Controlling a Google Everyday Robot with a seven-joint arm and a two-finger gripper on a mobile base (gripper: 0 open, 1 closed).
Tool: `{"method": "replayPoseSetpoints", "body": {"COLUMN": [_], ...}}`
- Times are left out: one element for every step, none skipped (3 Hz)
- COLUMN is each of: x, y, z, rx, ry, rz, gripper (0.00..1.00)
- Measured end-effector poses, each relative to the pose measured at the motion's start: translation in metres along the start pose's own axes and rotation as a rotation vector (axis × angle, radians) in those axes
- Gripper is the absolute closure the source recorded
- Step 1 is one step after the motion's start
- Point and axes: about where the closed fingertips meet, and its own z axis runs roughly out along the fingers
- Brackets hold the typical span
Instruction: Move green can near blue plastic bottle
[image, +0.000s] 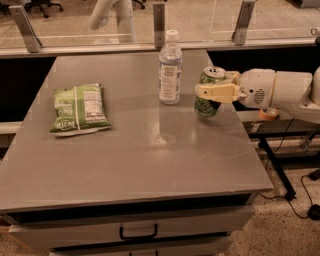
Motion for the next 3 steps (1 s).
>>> {"method": "replayPoseSetpoints", "body": {"x": [-0.01, -0.013, -0.007], "y": [-0.007, -0.009, -0.009], "z": [0.01, 0.025, 0.041], "rx": [-0.001, -0.01, -0.016], "ry": [-0.013, -0.018, -0.008], "rz": [-0.021, -0.033, -0.027], "gripper": [0.83, 0.6, 0.36]}}
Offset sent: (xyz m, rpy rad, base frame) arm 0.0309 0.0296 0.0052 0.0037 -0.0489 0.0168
